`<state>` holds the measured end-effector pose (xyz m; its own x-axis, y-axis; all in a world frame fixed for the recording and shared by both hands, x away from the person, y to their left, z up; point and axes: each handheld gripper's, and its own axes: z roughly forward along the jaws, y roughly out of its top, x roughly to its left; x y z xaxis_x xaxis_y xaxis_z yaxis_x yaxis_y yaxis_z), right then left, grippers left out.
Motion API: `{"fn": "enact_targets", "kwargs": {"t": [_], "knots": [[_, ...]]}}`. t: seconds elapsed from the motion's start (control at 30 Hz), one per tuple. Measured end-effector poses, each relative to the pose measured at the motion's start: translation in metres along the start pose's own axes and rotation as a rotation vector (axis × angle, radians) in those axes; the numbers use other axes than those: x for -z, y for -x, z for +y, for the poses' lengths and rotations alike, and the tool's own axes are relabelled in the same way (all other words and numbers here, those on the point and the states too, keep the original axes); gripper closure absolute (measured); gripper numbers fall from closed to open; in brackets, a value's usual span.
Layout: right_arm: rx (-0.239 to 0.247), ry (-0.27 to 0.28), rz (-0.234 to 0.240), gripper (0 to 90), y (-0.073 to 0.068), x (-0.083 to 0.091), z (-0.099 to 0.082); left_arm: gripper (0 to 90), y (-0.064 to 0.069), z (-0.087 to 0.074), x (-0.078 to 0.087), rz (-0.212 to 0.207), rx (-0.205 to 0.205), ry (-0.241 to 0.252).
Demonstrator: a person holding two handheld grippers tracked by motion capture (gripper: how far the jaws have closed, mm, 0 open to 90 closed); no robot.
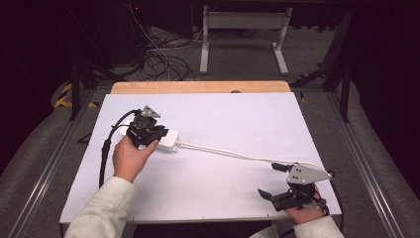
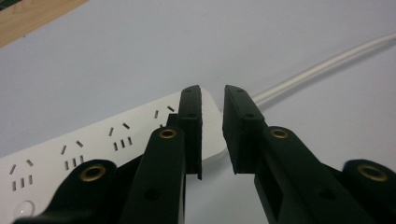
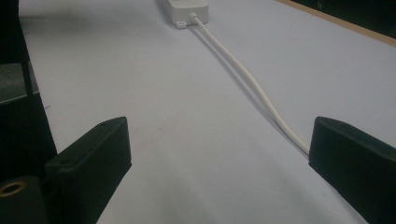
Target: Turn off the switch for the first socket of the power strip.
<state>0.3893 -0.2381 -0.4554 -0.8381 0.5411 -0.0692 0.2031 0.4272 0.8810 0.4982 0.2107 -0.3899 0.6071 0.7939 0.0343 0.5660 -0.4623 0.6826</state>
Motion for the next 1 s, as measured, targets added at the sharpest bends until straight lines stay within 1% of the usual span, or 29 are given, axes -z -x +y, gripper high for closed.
{"fn": "enact_targets", "kwargs": {"t": [0.03, 0.07, 0.1, 0.13, 0.2, 0.23, 0.27, 0.3, 0.33, 0.37, 0.43, 0.5, 0.53, 0.57, 0.67, 0.77, 0.83, 0.9, 0.93, 1.0], "knots": [[0.0, 0.0, 0.0, 6.1, 0.0, 0.0, 0.0, 74.1, 0.002, -0.001, 0.005, -0.003, -0.008, 0.016], [0.001, -0.001, -0.002, 6.1, 0.0, 0.0, 0.0, 71.7, 0.002, -0.001, 0.005, -0.003, -0.008, 0.016], [0.001, -0.001, -0.002, 6.1, 0.0, 0.0, 0.0, 71.7, 0.003, -0.001, 0.008, -0.003, -0.01, 0.026], [-0.001, -0.002, -0.002, 6.1, 0.0, 0.0, 0.0, 68.8, 0.004, -0.001, 0.011, -0.013, -0.013, 0.042], [-0.003, -0.001, -0.001, 6.1, 0.0, 0.0, 0.0, 63.1, 0.006, -0.001, 0.015, -0.029, -0.02, 0.055], [-0.003, -0.002, -0.001, 6.1, 0.0, 0.0, 0.0, 57.0, 0.007, -0.002, 0.016, -0.042, -0.025, 0.063], [-0.003, -0.002, -0.001, 6.1, 0.0, 0.0, 0.0, 54.8, 0.008, -0.002, 0.017, -0.052, -0.025, 0.065], [-0.003, -0.002, -0.001, 6.1, 0.0, 0.0, 0.0, 54.8, 0.01, -0.002, 0.02, -0.056, -0.032, 0.067], [0.002, -0.001, -0.003, 6.1, 0.0, 0.0, 0.0, 50.0, 0.011, -0.003, 0.022, -0.062, -0.034, 0.073], [0.002, -0.002, -0.003, 6.1, 0.0, 0.0, 0.0, 48.3, 0.012, -0.003, 0.023, -0.065, -0.037, 0.079], [0.001, 0.0, -0.001, 6.1, 0.0, 0.0, 0.0, 46.6, 0.016, -0.005, 0.028, -0.076, -0.042, 0.108], [0.002, 0.0, -0.001, 6.1, 0.0, 0.0, 0.0, 43.5, 0.02, -0.007, 0.035, -0.095, -0.045, 0.141], [0.002, 0.0, -0.001, 6.1, -0.001, 0.0, 0.0, 42.0, 0.021, -0.008, 0.037, -0.094, -0.052, 0.152], [0.002, 0.0, -0.001, 6.1, -0.001, 0.0, 0.0, 38.6, 0.024, -0.01, 0.04, -0.089, -0.06, 0.164], [0.002, -0.001, 0.001, 6.1, -0.001, 0.0, 0.0, 36.2, 0.029, -0.017, 0.046, -0.088, -0.083, 0.196], [0.005, -0.002, 0.005, 6.1, -0.002, -0.001, 0.0, 33.8, 0.035, -0.024, 0.051, -0.097, -0.09, 0.239], [0.008, -0.002, 0.004, 6.1, -0.002, -0.001, 0.0, 33.0, 0.037, -0.029, 0.054, -0.101, -0.095, 0.258], [0.004, -0.003, 0.001, 6.1, -0.002, -0.001, 0.001, 33.0, 0.041, -0.036, 0.056, -0.092, -0.112, 0.275], [0.006, 0.001, 0.002, 6.1, -0.002, -0.001, 0.001, 32.8, 0.044, -0.039, 0.057, -0.08, -0.115, 0.281], [0.006, 0.003, 0.001, 6.1, -0.002, -0.001, 0.001, 32.3, 0.046, -0.044, 0.059, -0.074, -0.129, 0.297]]}}
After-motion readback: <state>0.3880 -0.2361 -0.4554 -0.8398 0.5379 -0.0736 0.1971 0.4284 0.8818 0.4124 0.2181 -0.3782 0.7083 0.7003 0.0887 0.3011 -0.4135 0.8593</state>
